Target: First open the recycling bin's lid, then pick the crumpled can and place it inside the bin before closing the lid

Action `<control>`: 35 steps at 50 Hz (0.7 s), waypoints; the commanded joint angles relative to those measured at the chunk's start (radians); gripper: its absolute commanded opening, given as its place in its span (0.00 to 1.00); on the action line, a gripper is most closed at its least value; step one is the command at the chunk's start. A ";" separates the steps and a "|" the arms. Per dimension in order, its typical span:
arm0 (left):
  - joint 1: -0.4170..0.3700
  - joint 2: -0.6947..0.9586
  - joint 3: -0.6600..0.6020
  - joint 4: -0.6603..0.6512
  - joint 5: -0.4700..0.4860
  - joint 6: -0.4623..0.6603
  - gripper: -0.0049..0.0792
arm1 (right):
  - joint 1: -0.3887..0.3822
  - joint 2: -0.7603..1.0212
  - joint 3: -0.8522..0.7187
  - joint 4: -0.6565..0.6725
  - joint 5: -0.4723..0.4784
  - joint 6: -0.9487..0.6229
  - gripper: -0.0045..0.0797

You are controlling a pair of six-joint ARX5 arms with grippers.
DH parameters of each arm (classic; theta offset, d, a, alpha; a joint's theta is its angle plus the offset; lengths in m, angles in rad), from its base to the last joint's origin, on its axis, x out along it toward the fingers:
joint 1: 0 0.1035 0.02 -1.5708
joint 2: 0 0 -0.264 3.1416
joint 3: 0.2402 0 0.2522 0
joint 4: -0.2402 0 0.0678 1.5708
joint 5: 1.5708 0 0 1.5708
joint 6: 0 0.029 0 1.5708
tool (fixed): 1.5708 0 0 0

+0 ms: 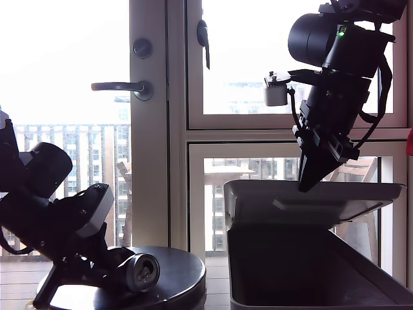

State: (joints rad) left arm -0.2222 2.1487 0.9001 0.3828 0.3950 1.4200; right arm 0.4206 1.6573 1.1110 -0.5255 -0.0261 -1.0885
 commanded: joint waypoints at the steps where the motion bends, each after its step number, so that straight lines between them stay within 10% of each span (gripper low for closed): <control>1: -0.003 0.025 0.007 0.008 0.004 0.002 0.03 | 0.010 -0.008 0.004 0.021 -0.011 0.019 0.04; 35: -0.026 -0.042 0.016 0.007 -0.023 -0.072 0.03 | 0.010 -0.008 0.006 0.055 -0.011 0.019 0.04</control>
State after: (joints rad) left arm -0.2417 2.1345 0.9272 0.3943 0.3676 1.3632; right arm 0.4210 1.6573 1.1110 -0.4992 -0.0303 -1.0801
